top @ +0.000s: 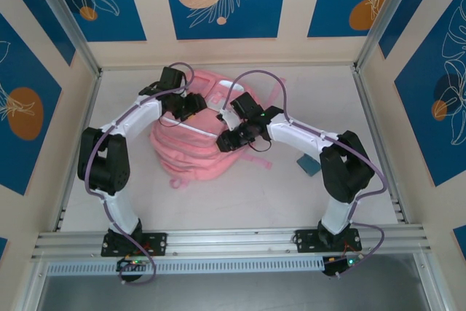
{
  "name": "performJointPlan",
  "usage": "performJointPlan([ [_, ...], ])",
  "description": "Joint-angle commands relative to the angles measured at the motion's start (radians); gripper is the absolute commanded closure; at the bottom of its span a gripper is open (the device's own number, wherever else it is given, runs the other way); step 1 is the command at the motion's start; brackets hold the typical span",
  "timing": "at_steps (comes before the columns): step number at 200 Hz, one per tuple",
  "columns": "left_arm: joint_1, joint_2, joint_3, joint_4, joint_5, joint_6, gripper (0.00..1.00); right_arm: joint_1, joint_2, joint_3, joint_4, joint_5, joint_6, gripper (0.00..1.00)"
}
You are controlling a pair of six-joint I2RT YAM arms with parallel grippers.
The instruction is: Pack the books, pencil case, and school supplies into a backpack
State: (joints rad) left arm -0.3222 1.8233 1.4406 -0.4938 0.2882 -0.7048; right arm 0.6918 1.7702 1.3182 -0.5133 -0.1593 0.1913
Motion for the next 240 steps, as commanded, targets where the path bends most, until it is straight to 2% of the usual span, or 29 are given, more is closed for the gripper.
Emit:
performJointPlan([
  [1, -0.012, 0.004, 0.035, -0.032, 0.028, 0.006, 0.51, 0.021, 0.013, 0.024, -0.003, 0.035, -0.044, 0.69],
  [22, -0.012, 0.004, 0.045, -0.041, 0.033, 0.011, 0.50, 0.038, 0.016, 0.027, -0.004, 0.072, -0.056, 0.69],
  [71, -0.011, -0.012, 0.055, -0.054, 0.024, 0.017, 0.50, 0.098, 0.027, 0.029, 0.003, 0.268, -0.120, 0.69],
  [84, -0.008, -0.018, 0.058, -0.056, 0.019, 0.019, 0.49, 0.107, 0.032, 0.033, 0.005, 0.316, -0.123, 0.75],
  [100, -0.006, -0.025, 0.062, -0.064, 0.015, 0.023, 0.49, 0.109, 0.028, 0.035, 0.009, 0.369, -0.105, 0.88],
  [121, -0.003, -0.031, 0.064, -0.073, 0.015, 0.036, 0.49, 0.103, -0.005, 0.016, 0.018, 0.408, -0.078, 1.00],
  [153, -0.016, -0.037, 0.075, -0.070, 0.065, 0.098, 0.51, 0.055, -0.088, -0.054, 0.033, 0.427, -0.040, 1.00],
  [197, -0.107, 0.020, 0.157, -0.094, 0.096, 0.186, 0.64, -0.049, -0.162, -0.128, 0.038, 0.386, -0.041, 1.00],
  [240, -0.196, 0.171, 0.324, -0.152, 0.082, 0.222, 0.81, -0.093, -0.216, -0.158, 0.046, 0.336, -0.038, 1.00],
])
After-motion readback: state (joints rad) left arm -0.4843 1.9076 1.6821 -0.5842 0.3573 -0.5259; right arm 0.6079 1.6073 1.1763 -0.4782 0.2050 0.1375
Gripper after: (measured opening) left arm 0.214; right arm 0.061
